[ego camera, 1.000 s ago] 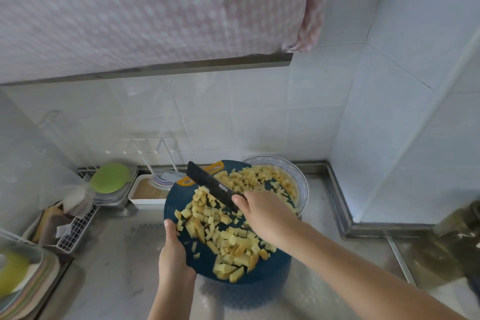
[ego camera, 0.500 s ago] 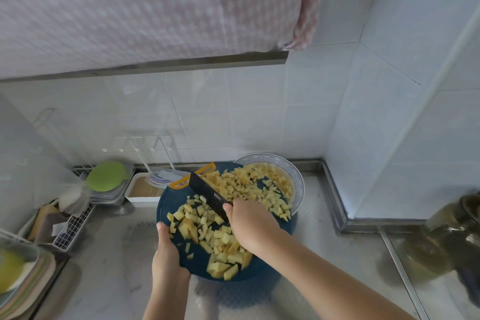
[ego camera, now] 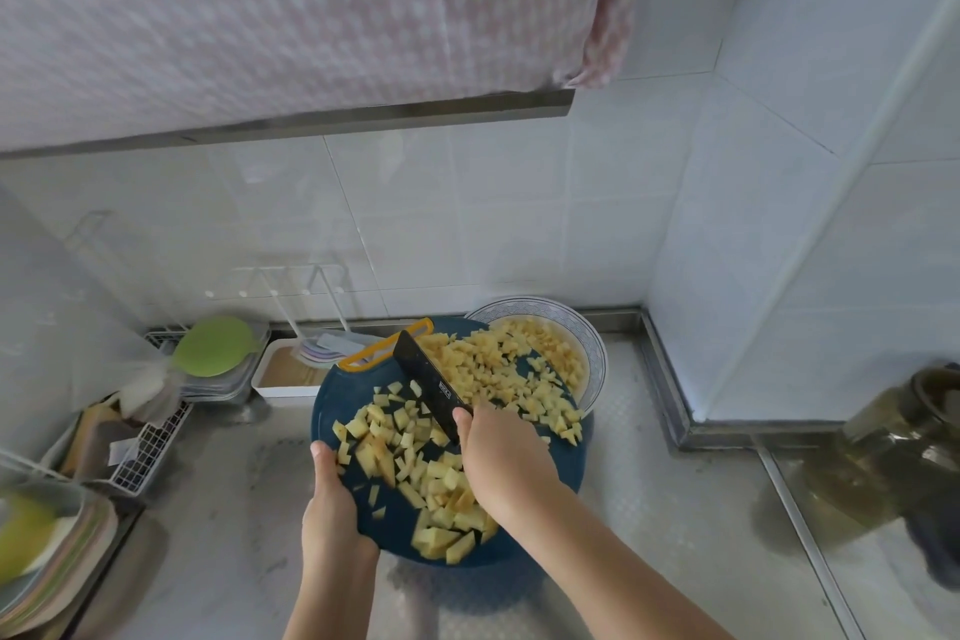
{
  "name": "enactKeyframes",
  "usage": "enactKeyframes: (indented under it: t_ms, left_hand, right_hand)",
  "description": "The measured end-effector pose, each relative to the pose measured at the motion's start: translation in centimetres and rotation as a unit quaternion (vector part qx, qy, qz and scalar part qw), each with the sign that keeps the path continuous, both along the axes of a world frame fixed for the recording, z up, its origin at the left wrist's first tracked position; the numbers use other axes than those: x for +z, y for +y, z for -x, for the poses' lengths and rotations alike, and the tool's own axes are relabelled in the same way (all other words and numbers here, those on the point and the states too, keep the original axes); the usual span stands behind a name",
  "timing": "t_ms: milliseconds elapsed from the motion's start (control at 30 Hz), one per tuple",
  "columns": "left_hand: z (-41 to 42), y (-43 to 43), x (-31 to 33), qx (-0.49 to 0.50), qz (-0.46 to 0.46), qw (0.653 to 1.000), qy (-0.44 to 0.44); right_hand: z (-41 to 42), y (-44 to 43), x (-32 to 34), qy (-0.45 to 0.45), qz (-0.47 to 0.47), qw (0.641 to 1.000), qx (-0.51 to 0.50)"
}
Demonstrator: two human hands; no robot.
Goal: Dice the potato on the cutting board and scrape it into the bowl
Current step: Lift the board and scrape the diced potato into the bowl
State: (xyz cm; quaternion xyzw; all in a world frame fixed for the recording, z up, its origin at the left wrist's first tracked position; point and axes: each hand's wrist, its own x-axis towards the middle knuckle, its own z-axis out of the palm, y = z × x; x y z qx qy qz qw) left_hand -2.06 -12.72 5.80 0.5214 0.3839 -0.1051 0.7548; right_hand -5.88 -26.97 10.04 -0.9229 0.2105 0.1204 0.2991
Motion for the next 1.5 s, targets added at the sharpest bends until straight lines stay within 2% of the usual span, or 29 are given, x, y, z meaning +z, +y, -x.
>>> enactKeyframes:
  t_ms: [833, 933, 1100, 1267, 1367, 1500]
  left_hand:
    - [-0.3, -1.3, 1.7, -0.024, 0.01, 1.0, 0.004]
    - [0.0, -1.7, 1.8, -0.024, 0.002, 1.0, 0.009]
    - [-0.1, -1.7, 1.8, -0.01, -0.003, 1.0, 0.018]
    - [-0.2, -1.1, 1.8, -0.004, 0.003, 1.0, 0.019]
    - [-0.4, -0.7, 1.7, 0.0, 0.0, 1.0, 0.027]
    - [-0.5, -0.8, 1.8, 0.001, 0.007, 1.0, 0.023]
  right_hand:
    - [-1.0, -2.2, -0.6, 0.0, -0.007, 0.997, -0.072]
    - [-1.1, -2.7, -1.1, 0.01, -0.026, 0.996, -0.087]
    - [-1.8, -3.4, -1.5, 0.023, 0.019, 0.996, -0.082]
    - [-2.8, -4.4, -2.0, 0.062, -0.002, 0.994, -0.094]
    - [-2.7, -5.0, -2.2, 0.04, -0.031, 0.992, -0.116]
    - [-3.0, -5.7, -3.9, -0.009, -0.02, 0.992, -0.123]
